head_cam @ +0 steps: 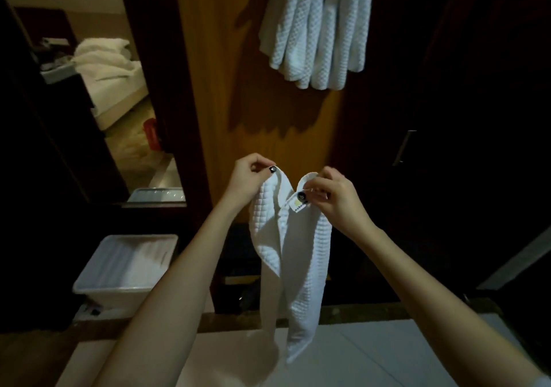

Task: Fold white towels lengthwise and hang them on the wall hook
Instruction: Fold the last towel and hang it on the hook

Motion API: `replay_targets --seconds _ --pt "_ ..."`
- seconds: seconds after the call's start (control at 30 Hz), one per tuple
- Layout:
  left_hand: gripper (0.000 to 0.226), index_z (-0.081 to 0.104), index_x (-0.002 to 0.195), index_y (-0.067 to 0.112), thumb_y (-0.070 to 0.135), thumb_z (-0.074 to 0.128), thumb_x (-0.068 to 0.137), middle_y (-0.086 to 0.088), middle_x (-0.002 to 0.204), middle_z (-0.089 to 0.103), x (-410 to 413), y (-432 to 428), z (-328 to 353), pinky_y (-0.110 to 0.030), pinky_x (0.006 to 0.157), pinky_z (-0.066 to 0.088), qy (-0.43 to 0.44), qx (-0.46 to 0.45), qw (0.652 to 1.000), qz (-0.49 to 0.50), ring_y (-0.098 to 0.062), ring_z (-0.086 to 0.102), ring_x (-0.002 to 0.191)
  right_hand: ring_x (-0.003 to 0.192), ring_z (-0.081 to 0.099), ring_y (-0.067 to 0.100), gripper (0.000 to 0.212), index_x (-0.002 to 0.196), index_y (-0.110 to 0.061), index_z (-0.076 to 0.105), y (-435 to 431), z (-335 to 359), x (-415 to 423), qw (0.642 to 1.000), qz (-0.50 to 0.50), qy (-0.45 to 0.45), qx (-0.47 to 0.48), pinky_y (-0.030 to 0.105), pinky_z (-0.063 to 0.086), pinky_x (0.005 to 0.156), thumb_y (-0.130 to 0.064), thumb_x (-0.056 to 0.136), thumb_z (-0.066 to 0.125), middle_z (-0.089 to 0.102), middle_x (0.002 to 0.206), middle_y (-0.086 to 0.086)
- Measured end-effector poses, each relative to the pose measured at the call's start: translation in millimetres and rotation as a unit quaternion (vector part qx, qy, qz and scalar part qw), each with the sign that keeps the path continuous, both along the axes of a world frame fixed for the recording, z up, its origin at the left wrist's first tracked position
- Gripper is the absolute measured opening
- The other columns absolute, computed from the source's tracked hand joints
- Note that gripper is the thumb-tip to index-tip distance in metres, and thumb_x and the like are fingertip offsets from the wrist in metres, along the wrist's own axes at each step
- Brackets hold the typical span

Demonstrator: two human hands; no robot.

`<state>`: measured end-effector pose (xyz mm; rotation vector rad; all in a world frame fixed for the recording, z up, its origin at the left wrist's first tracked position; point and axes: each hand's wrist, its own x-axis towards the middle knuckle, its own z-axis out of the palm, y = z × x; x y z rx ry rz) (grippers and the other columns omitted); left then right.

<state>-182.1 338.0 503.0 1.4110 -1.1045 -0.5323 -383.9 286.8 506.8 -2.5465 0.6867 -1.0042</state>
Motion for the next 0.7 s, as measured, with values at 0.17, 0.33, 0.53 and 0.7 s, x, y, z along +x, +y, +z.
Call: replay_targets --seconds 0.17,0.33,0.53,0.7 --pt "0.021 0.058 0.08 0.02 0.002 0.067 0.085 0.004 0.069 0.062 -13.1 -54.0 32.1 -0.014 0.054 0.045 -0.037 -0.02 0.995 -0.095 0.001 0.058 0.058 0.13 0.04 0.02 0.012 0.093 -0.008 0.072 -46.3 33.8 -3.5 0.999 -0.012 0.014 0.048 0.035 0.034 0.104 -0.017 0.085 0.073 0.05 0.135 0.006" --pt "0.024 0.054 0.076 0.019 0.004 0.072 0.081 0.011 0.053 0.056 -25.6 -99.2 53.1 -0.014 0.047 0.036 -0.074 -0.052 0.981 -0.172 0.003 0.046 0.046 0.099 0.063 0.014 0.007 0.091 -0.01 0.068 -75.3 47.3 -0.7 0.99 0.03 -0.013 0.139 0.035 0.051 0.087 -0.014 0.087 0.072 0.066 0.106 0.004" --pt "0.02 0.057 0.08 0.018 0.004 0.07 0.082 0.006 0.066 0.059 -12.7 -136.0 63.9 -0.014 0.055 0.042 -0.067 -0.043 0.967 -0.241 0.0 0.054 0.057 0.074 0.061 0.019 0.011 0.082 -0.007 0.065 -104.6 44.9 2.9 0.993 -0.059 -0.062 0.08 0.039 0.049 0.069 -0.014 0.088 0.07 0.064 0.076 0.004" --pt "0.02 0.063 0.086 0.029 0.012 0.071 0.082 0.014 0.078 0.067 6.8 -151.8 60.7 -0.014 0.066 0.048 -0.08 -0.014 0.955 -0.286 0.0 0.062 0.075 0.066 0.052 0.005 0.012 0.08 -0.007 0.065 -125.7 40.0 -6.2 0.983 -0.115 -0.113 0.085 0.019 0.039 0.06 -0.013 0.087 0.07 0.062 0.072 0.002"
